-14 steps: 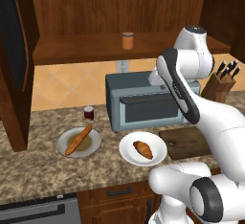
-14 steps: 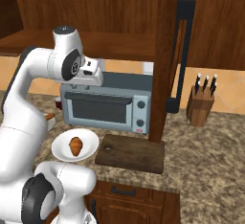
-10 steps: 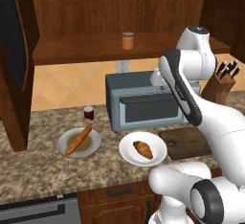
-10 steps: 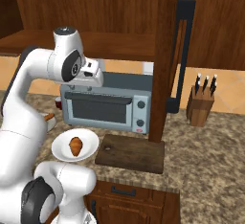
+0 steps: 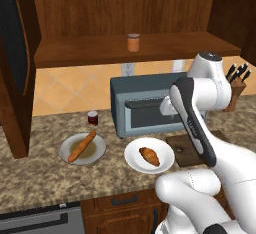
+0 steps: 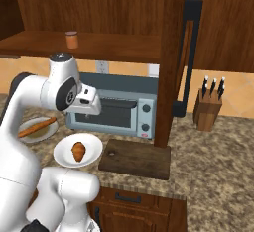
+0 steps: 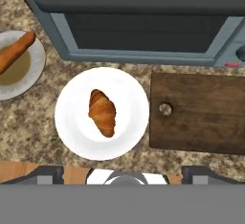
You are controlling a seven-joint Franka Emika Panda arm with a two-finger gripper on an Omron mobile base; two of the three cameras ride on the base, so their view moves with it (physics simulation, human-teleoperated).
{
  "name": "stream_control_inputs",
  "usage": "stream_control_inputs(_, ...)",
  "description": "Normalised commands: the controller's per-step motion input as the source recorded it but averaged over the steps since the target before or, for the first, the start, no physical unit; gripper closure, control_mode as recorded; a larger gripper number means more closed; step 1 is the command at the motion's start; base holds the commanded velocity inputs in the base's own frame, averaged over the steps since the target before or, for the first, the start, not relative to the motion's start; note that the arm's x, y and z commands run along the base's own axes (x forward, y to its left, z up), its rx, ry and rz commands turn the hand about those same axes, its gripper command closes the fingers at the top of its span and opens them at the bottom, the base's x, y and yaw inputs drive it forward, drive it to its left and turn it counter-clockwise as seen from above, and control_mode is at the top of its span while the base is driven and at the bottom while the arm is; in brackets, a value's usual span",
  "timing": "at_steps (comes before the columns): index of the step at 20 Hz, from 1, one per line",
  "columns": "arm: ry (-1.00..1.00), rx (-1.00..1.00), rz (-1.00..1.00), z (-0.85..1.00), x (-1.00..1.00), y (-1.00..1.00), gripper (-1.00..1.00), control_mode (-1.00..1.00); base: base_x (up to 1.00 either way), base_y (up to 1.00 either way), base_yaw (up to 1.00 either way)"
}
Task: From the different types of pastries on the counter, select a croissant and place it on the cutting board. Then retrieve a jar of jam from the cabinet and place it alongside the croissant on the cutting board.
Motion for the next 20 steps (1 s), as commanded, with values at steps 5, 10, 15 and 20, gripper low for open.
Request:
stream_control_inputs(5,0.09,-0.03,0.0,-0.61,-0.03,0.57,-1.0,-1.0,0.0,0.0,0.0)
stream_control_inputs(10,-0.01,0.0,0.08,-0.8,0.0,0.28,-1.0,-1.0,0.0,0.0,0.0)
stream_control_inputs(15,0.0,0.0,0.07,-0.62,0.38,0.03,-1.0,-1.0,0.0,0.0,0.0)
stream_control_inputs(20,0.0,0.0,0.1,-0.49,0.35,0.07,-1.0,-1.0,0.0,0.0,0.0)
